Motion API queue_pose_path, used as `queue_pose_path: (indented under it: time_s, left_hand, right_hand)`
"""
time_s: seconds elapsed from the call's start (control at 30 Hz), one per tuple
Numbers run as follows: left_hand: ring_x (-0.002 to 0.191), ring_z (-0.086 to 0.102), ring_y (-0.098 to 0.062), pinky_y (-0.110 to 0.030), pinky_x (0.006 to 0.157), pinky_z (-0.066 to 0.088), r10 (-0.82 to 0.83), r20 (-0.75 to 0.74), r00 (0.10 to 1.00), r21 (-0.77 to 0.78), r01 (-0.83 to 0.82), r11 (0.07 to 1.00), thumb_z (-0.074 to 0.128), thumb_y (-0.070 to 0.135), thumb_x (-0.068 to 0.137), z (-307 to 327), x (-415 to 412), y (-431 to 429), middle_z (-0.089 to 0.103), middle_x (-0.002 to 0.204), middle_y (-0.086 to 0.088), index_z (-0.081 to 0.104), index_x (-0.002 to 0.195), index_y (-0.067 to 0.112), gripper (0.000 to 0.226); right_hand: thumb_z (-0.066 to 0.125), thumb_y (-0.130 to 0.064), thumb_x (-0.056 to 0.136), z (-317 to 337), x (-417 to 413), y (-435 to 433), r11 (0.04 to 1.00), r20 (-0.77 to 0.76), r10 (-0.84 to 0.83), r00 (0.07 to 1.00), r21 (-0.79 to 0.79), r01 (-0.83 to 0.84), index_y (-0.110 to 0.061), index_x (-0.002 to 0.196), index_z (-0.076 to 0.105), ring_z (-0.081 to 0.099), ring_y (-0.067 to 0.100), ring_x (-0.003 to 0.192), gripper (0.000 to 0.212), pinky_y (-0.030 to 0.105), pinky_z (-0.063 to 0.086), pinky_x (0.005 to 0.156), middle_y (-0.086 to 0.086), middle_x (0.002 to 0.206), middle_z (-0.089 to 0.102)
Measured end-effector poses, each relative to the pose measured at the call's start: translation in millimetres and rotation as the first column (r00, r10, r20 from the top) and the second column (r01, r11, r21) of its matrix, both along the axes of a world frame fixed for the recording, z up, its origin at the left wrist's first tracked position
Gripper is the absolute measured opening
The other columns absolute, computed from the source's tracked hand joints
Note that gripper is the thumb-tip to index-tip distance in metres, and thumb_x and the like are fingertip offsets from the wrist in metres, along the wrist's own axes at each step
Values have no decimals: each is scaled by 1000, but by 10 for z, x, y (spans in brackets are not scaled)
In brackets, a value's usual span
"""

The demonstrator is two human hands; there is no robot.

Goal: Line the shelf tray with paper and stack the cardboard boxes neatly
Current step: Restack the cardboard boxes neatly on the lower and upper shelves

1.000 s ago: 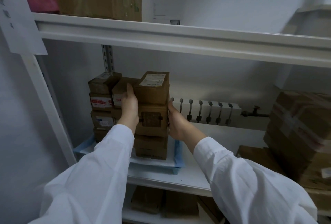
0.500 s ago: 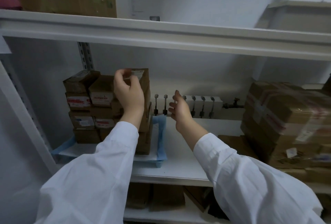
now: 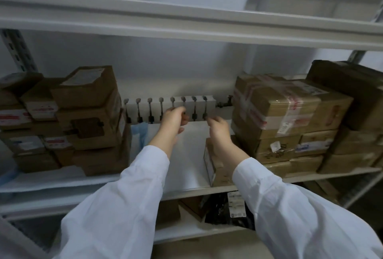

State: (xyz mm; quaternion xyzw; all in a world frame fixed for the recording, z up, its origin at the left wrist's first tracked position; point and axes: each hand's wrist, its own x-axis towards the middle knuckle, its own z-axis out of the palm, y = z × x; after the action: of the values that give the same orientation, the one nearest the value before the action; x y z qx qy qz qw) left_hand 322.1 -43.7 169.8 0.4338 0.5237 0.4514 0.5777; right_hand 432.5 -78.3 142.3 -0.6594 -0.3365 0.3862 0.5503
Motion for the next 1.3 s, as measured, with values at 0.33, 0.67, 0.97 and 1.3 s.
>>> queue_pose_path:
  time_s: [0.33,0.67,0.97,1.3]
  left_hand:
    - [81,50,-20,-34,85,38,-140,13,990,-298,137,945,47,28,95,-630,502,-120,54,96,-8,53,104,12,19]
    - [139,28,-30,-38,113,25,-184,-13,983,-423,161,892,48,24,97,-989,905,-310,33,149,-11,34,142,6,50]
    - [125,42,-26,-33,106,31,-229,-17,973,-408,202,890,49,22,97,-1029,791,-360,51,116,-5,45,134,7,40]
    - [122,49,-27,-46,105,38,-165,-89,982,-92,156,983,71,54,66,-672,241,-313,51,137,-4,40,137,39,79]
  right_hand:
    - [50,-16,96,-499,829,-112,977,44,48,998,-210,-38,-8,131,52,50,31,124,36,42,39,109,14,134,53]
    - [59,-33,88,-789,1018,65,924,-9,12,1000,-382,-14,-14,144,35,50,34,124,65,46,40,107,12,138,51]
    - [59,-30,89,-691,991,153,914,-69,-9,998,-406,-20,-10,132,48,59,32,111,49,44,48,99,15,124,60]
    - [56,-20,90,-271,542,169,992,-87,58,994,-109,-68,-10,134,44,58,32,111,47,39,50,90,15,126,58]
